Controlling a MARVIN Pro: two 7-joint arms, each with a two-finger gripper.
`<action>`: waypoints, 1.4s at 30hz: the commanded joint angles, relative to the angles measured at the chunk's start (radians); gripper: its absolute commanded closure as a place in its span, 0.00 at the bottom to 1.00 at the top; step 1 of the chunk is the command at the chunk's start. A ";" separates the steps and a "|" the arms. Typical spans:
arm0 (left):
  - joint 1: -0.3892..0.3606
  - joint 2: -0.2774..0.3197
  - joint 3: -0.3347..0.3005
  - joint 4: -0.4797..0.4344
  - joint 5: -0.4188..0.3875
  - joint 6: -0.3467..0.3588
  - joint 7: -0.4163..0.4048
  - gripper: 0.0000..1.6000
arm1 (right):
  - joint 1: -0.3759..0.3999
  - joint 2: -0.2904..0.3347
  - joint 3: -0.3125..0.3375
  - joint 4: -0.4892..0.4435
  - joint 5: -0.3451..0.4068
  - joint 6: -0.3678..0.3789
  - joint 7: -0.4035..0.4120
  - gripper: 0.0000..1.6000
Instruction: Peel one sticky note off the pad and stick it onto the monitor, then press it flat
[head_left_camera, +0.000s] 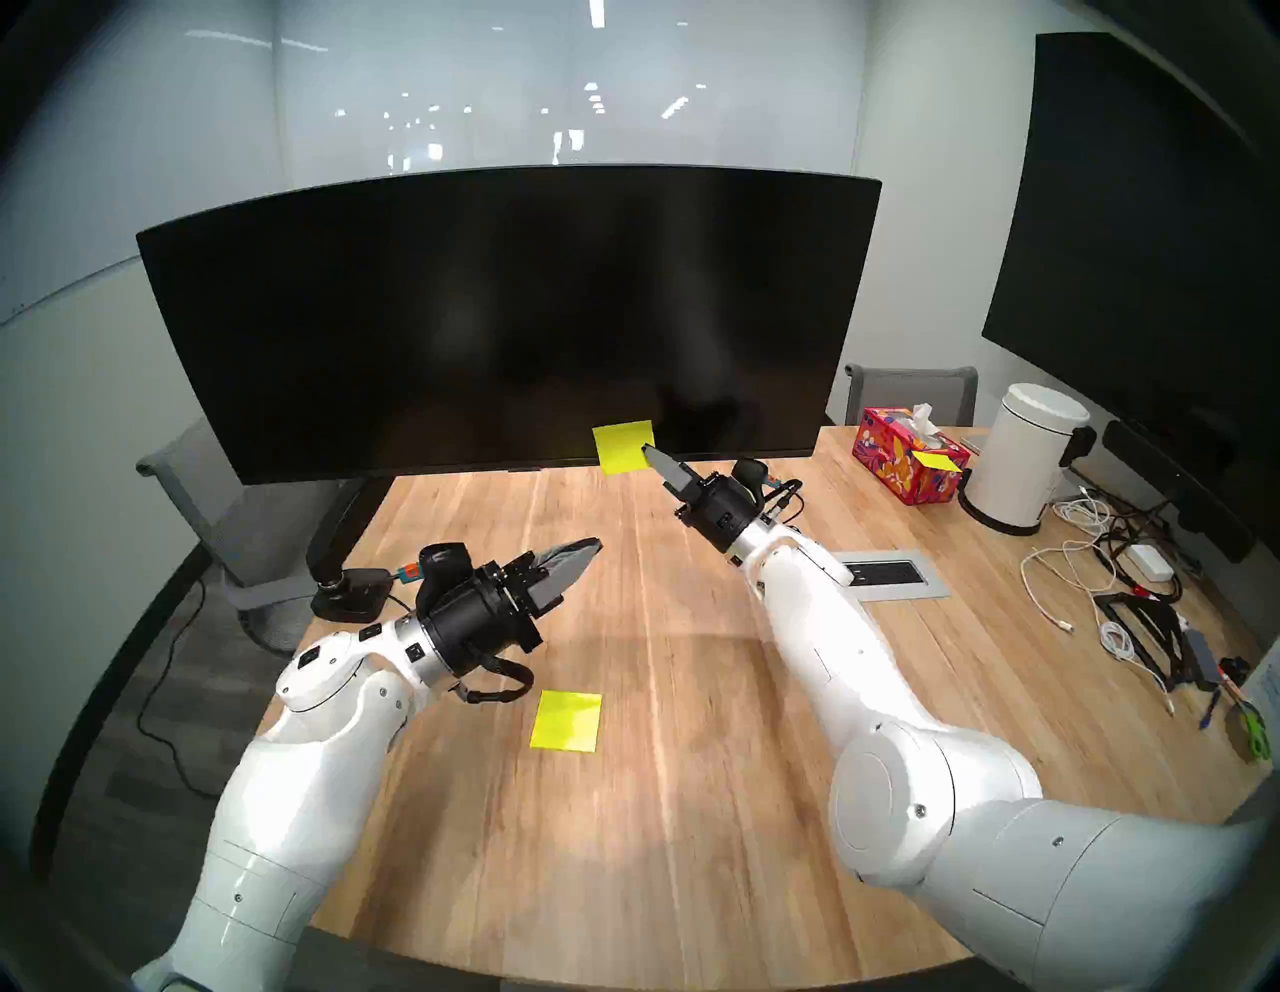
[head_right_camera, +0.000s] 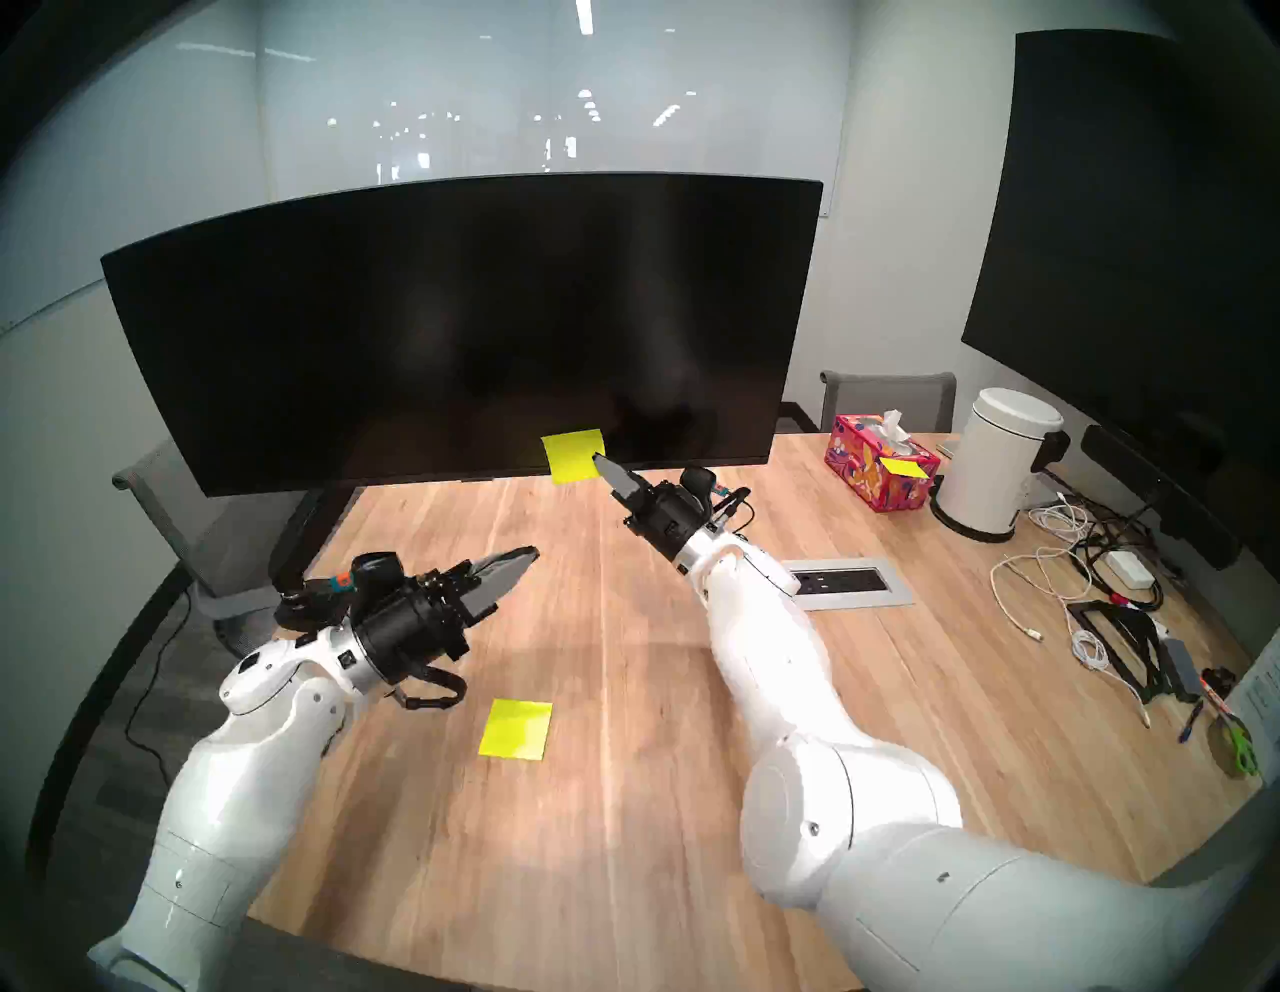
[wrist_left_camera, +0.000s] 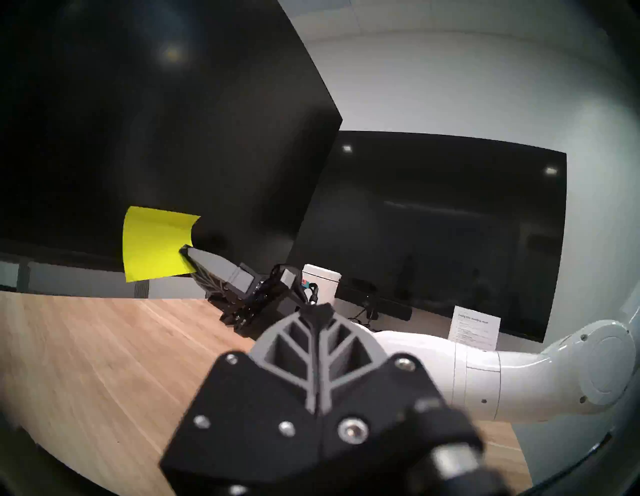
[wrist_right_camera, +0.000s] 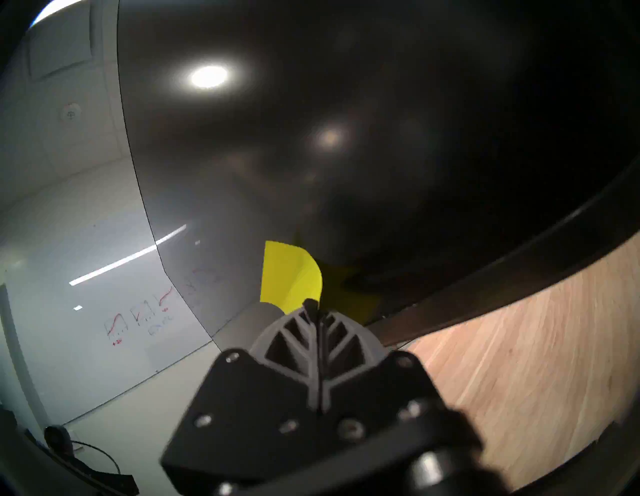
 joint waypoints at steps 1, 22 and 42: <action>-0.032 -0.026 0.018 -0.026 0.068 -0.094 0.022 1.00 | 0.020 -0.003 -0.001 -0.018 0.001 0.003 -0.003 1.00; -0.096 -0.092 0.086 -0.051 0.258 -0.074 0.289 1.00 | 0.013 -0.003 0.000 -0.024 -0.001 0.009 -0.008 1.00; -0.151 -0.113 0.112 0.004 0.339 -0.105 0.347 1.00 | 0.012 -0.004 0.000 -0.029 -0.001 0.023 -0.015 1.00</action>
